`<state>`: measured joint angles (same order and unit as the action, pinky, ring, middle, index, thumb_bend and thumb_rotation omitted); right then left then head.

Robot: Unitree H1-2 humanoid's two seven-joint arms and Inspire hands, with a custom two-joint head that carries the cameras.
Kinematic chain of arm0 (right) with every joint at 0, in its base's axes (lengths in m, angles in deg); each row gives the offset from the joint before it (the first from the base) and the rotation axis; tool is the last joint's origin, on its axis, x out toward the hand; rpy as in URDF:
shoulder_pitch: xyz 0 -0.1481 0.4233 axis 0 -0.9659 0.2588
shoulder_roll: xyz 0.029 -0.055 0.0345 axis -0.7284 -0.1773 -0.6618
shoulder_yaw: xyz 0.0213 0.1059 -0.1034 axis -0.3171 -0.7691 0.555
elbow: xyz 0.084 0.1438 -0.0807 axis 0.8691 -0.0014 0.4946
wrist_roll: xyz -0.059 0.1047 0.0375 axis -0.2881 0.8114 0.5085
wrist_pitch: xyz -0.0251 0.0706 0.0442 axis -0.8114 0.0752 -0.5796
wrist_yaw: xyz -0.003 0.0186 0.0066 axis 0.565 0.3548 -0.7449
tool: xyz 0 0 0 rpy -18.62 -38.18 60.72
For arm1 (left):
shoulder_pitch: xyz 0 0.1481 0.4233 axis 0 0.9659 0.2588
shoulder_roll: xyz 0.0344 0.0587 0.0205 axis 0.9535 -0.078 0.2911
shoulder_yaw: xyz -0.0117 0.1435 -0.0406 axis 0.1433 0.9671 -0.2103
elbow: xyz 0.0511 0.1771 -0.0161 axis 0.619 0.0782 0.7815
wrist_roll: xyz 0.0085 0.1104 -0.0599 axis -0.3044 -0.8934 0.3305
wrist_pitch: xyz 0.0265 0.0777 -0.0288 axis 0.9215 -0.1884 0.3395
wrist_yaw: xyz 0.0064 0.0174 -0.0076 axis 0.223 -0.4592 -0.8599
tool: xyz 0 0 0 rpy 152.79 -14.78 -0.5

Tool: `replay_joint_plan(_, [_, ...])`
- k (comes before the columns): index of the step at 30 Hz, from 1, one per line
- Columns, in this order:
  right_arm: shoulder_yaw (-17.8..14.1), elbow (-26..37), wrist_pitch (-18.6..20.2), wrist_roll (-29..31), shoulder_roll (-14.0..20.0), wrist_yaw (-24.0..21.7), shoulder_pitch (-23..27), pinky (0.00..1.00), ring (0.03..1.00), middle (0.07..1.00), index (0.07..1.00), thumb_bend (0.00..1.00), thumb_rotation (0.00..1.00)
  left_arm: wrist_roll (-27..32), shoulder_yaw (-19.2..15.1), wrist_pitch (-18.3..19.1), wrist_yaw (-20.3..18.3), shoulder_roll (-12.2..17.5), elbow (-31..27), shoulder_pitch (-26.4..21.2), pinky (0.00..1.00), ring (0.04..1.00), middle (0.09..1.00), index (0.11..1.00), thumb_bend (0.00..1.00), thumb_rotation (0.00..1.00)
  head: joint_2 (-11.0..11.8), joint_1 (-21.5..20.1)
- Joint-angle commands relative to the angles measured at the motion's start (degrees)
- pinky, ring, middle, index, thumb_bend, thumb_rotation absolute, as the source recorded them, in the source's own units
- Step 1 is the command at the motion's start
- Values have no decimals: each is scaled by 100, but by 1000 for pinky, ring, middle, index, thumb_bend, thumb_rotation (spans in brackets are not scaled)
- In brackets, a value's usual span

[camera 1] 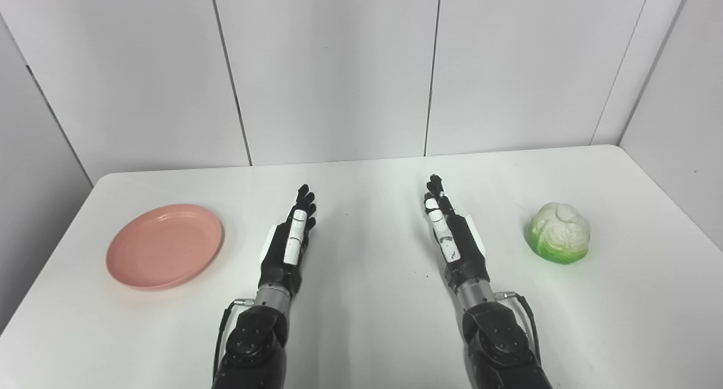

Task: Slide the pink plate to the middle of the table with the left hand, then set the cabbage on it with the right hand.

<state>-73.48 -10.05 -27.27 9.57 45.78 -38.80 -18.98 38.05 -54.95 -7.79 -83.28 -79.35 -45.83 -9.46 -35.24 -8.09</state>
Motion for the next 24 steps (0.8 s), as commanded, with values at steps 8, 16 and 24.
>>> replay_joint_plan(8, [-33,82,-289,128,15,-122,26,1000,1000,1000,1000,659,955,22,11,26,-6,11,-20,166,1000,1000,1000,1000,785,1000,104,590])
replay_joint_plan(16, [-156,199,-306,385,275,-379,-157,1000,1000,1000,1000,621,958,68,-258,432,166,297,-875,-124,1000,1000,1000,1000,813,1000,515,2189])
replay_joint_plan(24, [-236,-234,-605,491,421,-555,-22,1000,1000,1000,1000,669,985,395,-1074,633,373,1157,-1146,-593,941,905,900,896,861,1000,622,2416])
